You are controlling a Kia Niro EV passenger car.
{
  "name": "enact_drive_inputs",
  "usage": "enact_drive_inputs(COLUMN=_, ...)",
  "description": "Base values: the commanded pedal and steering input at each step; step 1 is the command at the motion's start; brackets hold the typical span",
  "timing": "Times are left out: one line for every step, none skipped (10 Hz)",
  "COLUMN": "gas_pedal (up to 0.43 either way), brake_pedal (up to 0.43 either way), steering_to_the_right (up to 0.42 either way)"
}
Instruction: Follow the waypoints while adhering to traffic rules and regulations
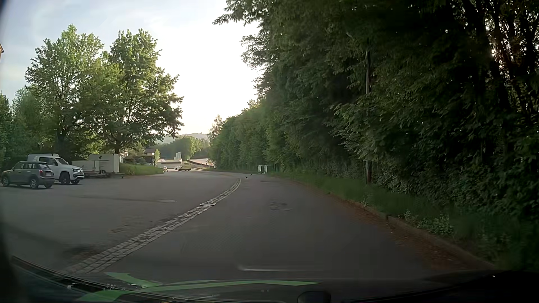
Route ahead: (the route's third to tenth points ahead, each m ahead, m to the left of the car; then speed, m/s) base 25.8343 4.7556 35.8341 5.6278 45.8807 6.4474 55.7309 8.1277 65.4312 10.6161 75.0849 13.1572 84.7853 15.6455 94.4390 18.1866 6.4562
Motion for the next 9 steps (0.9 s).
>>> enact_drive_inputs(gas_pedal=0.000, brake_pedal=0.000, steering_to_the_right=-0.011)
enact_drive_inputs(gas_pedal=0.000, brake_pedal=0.000, steering_to_the_right=-0.012)
enact_drive_inputs(gas_pedal=0.000, brake_pedal=0.000, steering_to_the_right=-0.012)
enact_drive_inputs(gas_pedal=0.000, brake_pedal=0.000, steering_to_the_right=-0.011)
enact_drive_inputs(gas_pedal=0.000, brake_pedal=0.000, steering_to_the_right=-0.011)
enact_drive_inputs(gas_pedal=0.000, brake_pedal=0.000, steering_to_the_right=-0.012)
enact_drive_inputs(gas_pedal=0.000, brake_pedal=0.000, steering_to_the_right=-0.011)
enact_drive_inputs(gas_pedal=0.000, brake_pedal=0.000, steering_to_the_right=-0.012)
enact_drive_inputs(gas_pedal=0.000, brake_pedal=0.000, steering_to_the_right=-0.013)
